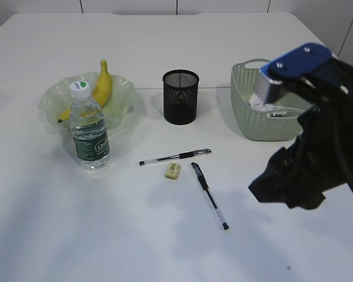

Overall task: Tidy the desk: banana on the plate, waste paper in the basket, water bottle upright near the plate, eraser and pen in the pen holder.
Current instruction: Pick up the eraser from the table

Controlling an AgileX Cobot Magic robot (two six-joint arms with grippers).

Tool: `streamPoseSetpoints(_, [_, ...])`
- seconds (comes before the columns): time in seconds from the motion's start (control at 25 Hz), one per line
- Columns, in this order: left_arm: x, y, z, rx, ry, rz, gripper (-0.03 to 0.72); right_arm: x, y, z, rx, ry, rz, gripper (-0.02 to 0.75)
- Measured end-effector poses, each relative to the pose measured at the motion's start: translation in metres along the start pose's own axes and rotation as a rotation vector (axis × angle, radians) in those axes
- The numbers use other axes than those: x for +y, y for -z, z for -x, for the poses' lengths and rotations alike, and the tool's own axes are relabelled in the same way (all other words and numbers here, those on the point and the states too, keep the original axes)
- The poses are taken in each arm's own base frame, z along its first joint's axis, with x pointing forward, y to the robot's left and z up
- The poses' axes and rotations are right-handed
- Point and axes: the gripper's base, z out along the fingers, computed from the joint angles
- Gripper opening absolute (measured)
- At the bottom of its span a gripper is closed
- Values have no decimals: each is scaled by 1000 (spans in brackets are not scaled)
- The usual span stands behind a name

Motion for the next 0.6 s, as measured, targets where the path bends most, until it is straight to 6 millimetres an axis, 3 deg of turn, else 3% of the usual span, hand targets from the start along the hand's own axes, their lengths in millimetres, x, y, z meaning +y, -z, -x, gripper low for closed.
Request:
streamPoseSetpoints(0.28, [-5,0,-2,19,2,-57,237,-3,28,26,-85,-84,-33,494])
streamPoseSetpoints(0.6, [-6,0,-5,56,-15,-69,237,-4,32,29,-97,-161,-44,494])
